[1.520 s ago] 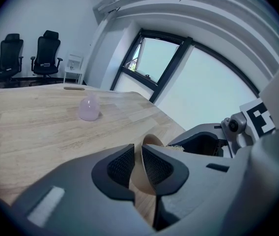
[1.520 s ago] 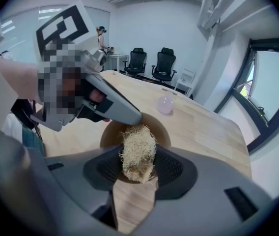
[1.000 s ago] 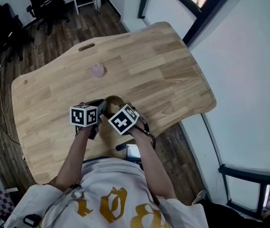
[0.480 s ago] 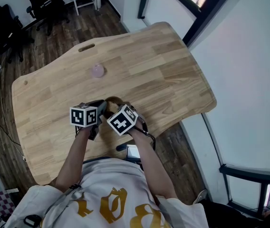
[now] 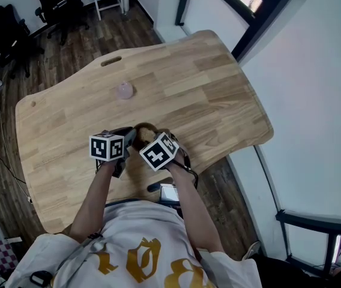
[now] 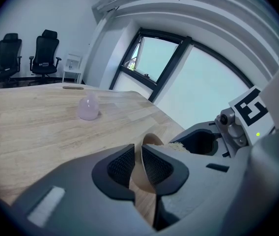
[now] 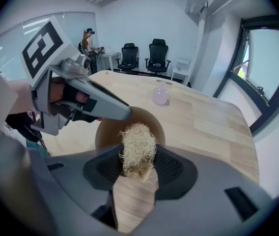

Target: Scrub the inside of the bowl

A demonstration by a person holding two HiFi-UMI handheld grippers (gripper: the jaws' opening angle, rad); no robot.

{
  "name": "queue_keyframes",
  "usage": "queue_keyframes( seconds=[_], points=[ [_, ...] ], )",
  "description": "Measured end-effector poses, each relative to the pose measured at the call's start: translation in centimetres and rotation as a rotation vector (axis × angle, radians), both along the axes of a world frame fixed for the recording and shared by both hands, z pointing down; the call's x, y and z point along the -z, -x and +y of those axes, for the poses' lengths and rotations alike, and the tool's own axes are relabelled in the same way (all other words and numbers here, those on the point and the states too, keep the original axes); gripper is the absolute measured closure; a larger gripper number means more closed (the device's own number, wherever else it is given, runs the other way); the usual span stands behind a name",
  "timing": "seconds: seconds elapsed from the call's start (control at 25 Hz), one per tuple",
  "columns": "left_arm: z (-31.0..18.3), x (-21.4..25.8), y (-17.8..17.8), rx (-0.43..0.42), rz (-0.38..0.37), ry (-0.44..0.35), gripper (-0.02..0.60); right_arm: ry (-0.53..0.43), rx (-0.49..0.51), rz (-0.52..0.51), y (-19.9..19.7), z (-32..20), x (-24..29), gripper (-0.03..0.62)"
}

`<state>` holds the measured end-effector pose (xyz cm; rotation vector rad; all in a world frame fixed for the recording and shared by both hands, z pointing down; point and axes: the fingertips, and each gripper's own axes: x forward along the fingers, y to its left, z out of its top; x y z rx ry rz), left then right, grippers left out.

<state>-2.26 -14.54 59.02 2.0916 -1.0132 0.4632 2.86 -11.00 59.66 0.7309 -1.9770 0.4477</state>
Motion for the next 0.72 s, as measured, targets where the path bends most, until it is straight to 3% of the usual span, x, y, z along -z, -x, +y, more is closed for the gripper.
queue_keyframes(
  seconds=[0.16,0.28,0.56,0.72],
  points=[
    [0.0,0.2,0.0,0.005,0.016,0.003,0.538,-0.064,-0.049,0.0,0.0,-0.8,0.3,0.422],
    [-0.2,0.2,0.2,0.01,0.012,0.002,0.538,-0.094,-0.028,0.0,0.6,-0.7,0.3,0.422],
    [-0.4,0.0,0.9,0.033,0.007,0.002,0.538,-0.007,0.118,-0.071,2.6,1.4,0.2,0.422],
    [-0.2,0.0,0.6,0.023,0.004,0.001,0.538,0.066,0.09,-0.055,1.6,2.0,-0.1,0.422]
  ],
)
